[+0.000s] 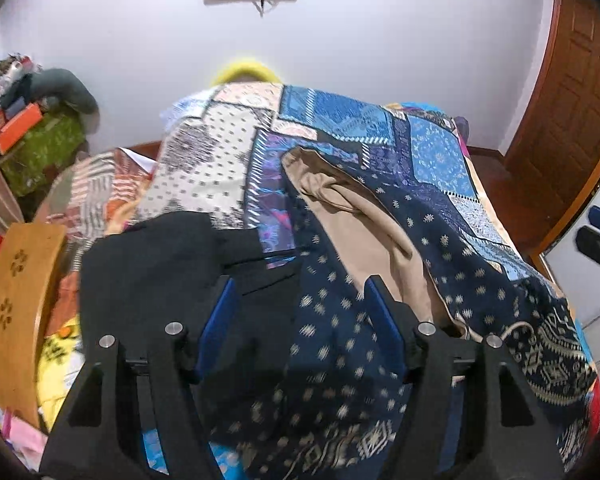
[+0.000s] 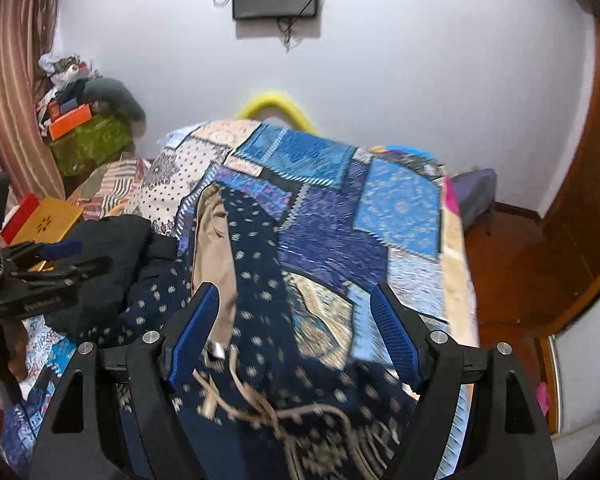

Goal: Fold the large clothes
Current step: 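Grasp the hoodie hood edge with both grippers and lift it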

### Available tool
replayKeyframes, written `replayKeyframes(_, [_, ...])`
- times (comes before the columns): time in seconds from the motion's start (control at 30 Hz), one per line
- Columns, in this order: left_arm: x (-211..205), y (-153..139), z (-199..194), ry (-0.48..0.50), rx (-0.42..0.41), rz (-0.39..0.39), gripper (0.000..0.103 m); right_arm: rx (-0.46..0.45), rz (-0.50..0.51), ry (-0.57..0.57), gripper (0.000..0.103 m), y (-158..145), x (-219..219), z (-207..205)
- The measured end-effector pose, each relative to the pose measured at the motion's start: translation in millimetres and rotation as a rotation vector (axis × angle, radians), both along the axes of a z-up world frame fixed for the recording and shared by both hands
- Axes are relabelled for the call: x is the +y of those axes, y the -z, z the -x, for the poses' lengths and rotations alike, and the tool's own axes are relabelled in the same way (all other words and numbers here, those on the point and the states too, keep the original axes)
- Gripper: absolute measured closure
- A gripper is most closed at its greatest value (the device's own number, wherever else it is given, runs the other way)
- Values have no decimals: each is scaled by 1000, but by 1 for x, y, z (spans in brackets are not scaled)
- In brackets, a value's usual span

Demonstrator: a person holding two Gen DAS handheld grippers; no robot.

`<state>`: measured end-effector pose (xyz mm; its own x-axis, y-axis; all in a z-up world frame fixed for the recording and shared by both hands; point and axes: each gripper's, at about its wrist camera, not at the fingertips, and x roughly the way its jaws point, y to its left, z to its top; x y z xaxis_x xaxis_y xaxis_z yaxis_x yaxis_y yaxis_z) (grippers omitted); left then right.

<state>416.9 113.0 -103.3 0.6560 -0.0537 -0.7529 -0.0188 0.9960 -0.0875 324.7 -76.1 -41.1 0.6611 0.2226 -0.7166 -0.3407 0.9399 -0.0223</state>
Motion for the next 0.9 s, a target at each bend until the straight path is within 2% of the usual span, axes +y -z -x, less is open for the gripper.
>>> replayKeyframes(0.13, [-1,28,-40,-9,63,66,38,88,14,-5,28,30,22,-41])
replayKeyframes(0.27, [0,54,-71,-23,111,100,38,209,21,5,28,68,37,-80])
replayKeyframes(0.43, [3,88,-101,-38,173,176,38,321,-1,47,28,105,41,-109])
replayKeyframes(0.5, [2,101,-111,-37,191,186,38,336,-21,60,28,112,43,-115])
replayKeyframes(0.6, [1,114,-118,-42,212,198,38,304,-51,62,29,115,43,-115])
replayKeyframes(0.63, [0,118,-119,-49,211,199,40,294,-55,63,38,116,42,-115])
replayKeyframes(0.67, [0,120,-119,-56,207,197,44,286,-58,67,57,116,40,-116])
replayKeyframes(0.7, [1,121,-119,-61,204,195,46,293,-64,75,68,117,38,-118])
replayKeyframes(0.73, [2,121,-118,-72,197,190,55,307,-76,84,86,119,35,-121])
replayKeyframes(0.77, [4,122,-117,-79,197,185,66,329,-105,104,92,121,28,-122])
replayKeyframes(0.8, [5,122,-116,-87,200,180,71,340,-123,112,93,121,24,-125])
replayKeyframes(0.83, [8,121,-114,-96,200,181,82,350,-138,119,95,121,19,-125])
replayKeyframes(0.9, [17,117,-108,-101,201,219,88,346,-139,135,95,117,12,-121])
